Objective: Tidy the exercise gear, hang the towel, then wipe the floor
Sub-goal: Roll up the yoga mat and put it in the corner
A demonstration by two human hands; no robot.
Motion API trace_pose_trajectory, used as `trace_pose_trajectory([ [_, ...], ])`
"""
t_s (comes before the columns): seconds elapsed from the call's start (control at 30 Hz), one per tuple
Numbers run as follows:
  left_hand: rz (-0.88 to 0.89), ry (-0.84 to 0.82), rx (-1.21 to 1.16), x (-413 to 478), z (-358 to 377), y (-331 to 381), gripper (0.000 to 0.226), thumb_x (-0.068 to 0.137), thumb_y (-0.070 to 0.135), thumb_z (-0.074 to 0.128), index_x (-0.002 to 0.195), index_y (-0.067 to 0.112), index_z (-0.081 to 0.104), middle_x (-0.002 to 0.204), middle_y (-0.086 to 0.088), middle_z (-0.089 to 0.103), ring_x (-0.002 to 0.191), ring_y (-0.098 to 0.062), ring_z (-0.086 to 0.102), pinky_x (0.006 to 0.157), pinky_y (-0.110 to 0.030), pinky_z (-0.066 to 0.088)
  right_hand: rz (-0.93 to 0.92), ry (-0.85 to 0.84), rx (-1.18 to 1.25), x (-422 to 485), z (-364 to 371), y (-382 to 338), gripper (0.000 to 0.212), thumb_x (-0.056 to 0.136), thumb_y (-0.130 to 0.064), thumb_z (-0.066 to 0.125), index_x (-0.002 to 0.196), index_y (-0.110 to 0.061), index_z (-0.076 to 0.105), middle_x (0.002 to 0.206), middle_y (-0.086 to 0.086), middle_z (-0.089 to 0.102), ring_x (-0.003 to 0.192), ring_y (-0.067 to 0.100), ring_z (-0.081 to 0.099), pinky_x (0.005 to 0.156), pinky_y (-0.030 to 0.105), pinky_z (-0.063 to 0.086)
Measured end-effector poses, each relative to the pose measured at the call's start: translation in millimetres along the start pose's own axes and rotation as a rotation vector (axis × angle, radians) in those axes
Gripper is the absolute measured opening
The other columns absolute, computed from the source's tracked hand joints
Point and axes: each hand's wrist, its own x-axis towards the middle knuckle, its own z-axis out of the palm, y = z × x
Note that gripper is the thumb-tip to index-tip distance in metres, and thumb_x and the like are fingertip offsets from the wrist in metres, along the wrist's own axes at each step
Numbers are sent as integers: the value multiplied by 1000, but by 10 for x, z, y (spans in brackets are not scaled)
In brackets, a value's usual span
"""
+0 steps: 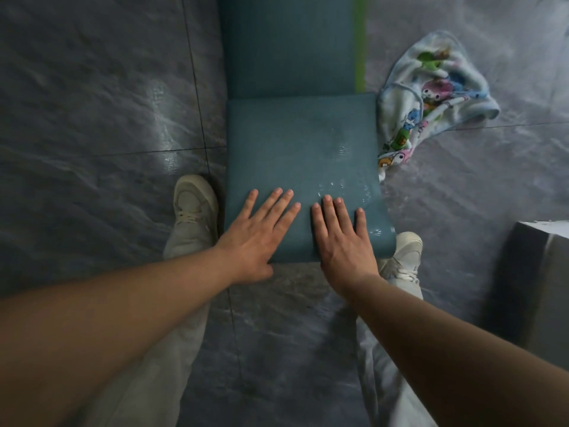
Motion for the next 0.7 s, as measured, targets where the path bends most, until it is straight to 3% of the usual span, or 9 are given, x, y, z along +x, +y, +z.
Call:
trace_pose_trajectory([
  [0.1, -79, 26, 16, -143, 16, 140, 123, 74, 44, 73, 155, 13, -15, 164, -12, -14, 151, -30, -13, 118, -61, 0, 1, -19, -2, -41, -93, -61, 81, 90, -20, 49, 157, -7, 5, 164, 19, 6, 151, 38, 5, 116, 63, 14],
  [0.23, -124, 73, 16, -183, 8, 180, 103, 85, 12, 62, 155, 13, -14, 165, -12, -11, 152, -31, -9, 118, -61, 4, -11, -37, -17, -83, -258, -82, 83, 93, -20, 48, 156, -9, -4, 165, 17, -3, 151, 38, -1, 117, 62, 11],
  [0.37, -114, 114, -63, -200, 24, 168, 112, 74, 13, 74, 157, 13, -2, 166, -9, 3, 152, -29, 2, 118, -60, 11, -25, -56, -34, -116, -387, -60, 84, 94, -22, 49, 156, -11, -6, 165, 15, -4, 151, 38, 0, 118, 61, 11],
  [0.57, -103, 129, -111, -381, 3, 330, 107, 74, 4, 67, 157, 14, 0, 166, -8, 4, 153, -28, 2, 119, -60, 11, -16, -69, -43, -361, -424, -100, 86, 93, -21, 52, 156, -11, -5, 165, 14, -3, 151, 38, -2, 118, 61, 9],
  [0.7, -103, 139, -139, -552, 0, 426, 104, 71, 2, 66, 158, 13, 11, 165, -9, 11, 152, -29, 8, 118, -61, 15, -28, -93, -19, -527, -451, -165, 83, 94, -21, 48, 156, -12, -6, 165, 13, -4, 151, 37, -3, 118, 60, 8],
])
